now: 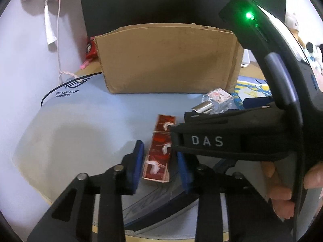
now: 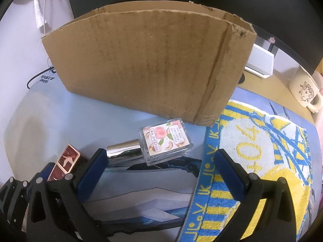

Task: Organize objects
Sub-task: 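Grasp the red crane-print box with the left gripper while the right gripper grasps the perfume bottle, then lift the red box with the left gripper while the right gripper carries the perfume bottle over the cardboard box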

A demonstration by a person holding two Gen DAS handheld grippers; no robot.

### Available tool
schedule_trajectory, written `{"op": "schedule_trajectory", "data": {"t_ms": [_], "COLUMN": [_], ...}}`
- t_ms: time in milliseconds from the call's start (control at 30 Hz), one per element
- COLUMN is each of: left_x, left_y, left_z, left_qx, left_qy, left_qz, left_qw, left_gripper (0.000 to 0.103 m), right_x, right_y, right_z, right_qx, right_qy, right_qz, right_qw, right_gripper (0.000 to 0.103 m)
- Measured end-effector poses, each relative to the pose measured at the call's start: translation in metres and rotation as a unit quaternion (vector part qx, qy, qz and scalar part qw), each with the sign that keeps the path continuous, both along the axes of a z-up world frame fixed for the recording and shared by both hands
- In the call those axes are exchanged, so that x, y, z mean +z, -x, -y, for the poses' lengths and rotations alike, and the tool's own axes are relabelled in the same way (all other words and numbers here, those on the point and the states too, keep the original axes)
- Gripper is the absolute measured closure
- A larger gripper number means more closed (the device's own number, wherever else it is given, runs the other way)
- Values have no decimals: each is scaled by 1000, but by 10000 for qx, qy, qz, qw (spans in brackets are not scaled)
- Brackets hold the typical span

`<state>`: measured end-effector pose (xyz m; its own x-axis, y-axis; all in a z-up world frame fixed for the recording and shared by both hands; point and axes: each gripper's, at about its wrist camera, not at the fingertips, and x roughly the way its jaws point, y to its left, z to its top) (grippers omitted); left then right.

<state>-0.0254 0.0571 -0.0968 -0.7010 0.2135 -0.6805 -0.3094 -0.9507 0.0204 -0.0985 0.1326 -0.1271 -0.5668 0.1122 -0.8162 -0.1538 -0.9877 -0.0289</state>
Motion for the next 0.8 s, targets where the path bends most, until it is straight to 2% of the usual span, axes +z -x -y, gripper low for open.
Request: {"op": "schedule_trajectory", "data": {"t_ms": [33,167,233,267,500,700,800], "left_x": [0,1,1,2,6,16,21], "left_y": [1,2,2,-1,-3,-2,0], "left_z": [1,3,4,2,11,25,29], "left_qx": [3,3,28,40,172,314,401], "left_qy": [-32,-48,-55,-57,-89,-418,-472], "left_qz": [17,30,12,2,-69,-173,-269], "left_qw": [10000,10000,10000,10000,9998,9985,9977], "left_gripper": [83,83,83,83,83,83,83], "right_x": [0,1,3,4,5,9,22], "right_y": [0,1,0,-1,-1,-7,-17], "right_z": [1,5,6,7,12,-1,-10], "right_qx": [-2,100,100,108,155,178,174], "right_qy": [-21,-82,-53,-61,12,246,315], "right_qz": [-22,-113,-186,-213,-216,-280,-427], "right_qw": [10000,9999,9998,9997,9996,9991,9984], "right_gripper": [0,1,11,21,22,22,22]}}
